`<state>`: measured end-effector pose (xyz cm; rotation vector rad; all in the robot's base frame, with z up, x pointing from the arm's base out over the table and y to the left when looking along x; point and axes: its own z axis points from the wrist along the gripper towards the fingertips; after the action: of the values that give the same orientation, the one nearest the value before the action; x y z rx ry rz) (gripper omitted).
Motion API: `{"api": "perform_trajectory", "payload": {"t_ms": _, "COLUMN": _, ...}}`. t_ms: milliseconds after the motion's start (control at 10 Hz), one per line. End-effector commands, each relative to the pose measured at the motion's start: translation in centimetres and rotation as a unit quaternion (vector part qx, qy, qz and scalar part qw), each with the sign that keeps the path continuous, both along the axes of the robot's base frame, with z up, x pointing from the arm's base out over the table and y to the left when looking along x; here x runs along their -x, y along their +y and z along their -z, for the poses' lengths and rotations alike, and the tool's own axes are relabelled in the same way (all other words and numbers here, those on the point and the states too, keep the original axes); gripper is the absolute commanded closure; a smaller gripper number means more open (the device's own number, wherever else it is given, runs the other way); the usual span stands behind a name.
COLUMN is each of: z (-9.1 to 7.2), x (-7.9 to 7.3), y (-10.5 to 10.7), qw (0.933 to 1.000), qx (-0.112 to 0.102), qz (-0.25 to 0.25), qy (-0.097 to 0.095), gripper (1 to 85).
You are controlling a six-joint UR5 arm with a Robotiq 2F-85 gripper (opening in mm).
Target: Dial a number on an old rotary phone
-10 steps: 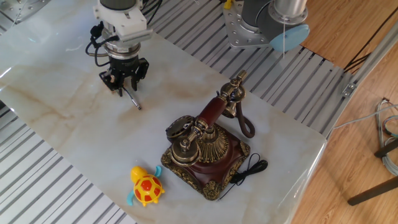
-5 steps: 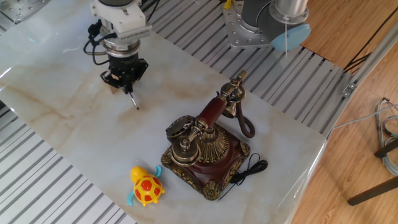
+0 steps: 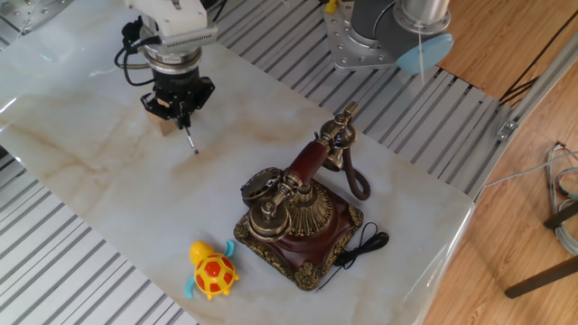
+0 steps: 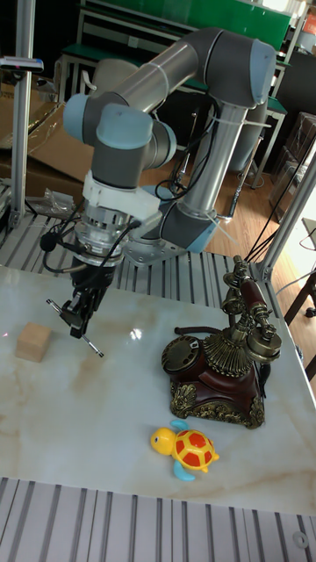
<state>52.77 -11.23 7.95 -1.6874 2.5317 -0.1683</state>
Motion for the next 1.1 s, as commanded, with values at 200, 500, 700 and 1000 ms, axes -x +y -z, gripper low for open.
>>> {"api": "perform_trajectory", "payload": {"t_ms": 200, "z": -1.3, "x": -0.2, "y": 0.6, "qw": 0.9988, "qx": 0.0, "qz": 0.048, "qy": -0.001, "gripper": 84.3}}
{"api": "perform_trajectory", "payload": {"t_ms": 500, "z": -1.3, "x": 0.6, "y": 2.4, "qw": 0.9965, "qx": -0.011, "qz": 0.082, "qy": 0.009, "gripper": 84.3}}
{"api": "perform_trajectory", "payload": {"t_ms": 700, "z": -2.5, "x": 0.7, "y": 5.0, "qw": 0.9956, "qx": -0.006, "qz": 0.093, "qy": 0.014, "gripper": 84.3}}
{"api": "perform_trajectory", "payload": {"t_ms": 1000, "z": -2.8, "x": 0.4, "y": 5.9, "qw": 0.9984, "qx": -0.01, "qz": 0.054, "qy": 0.014, "gripper": 84.3}}
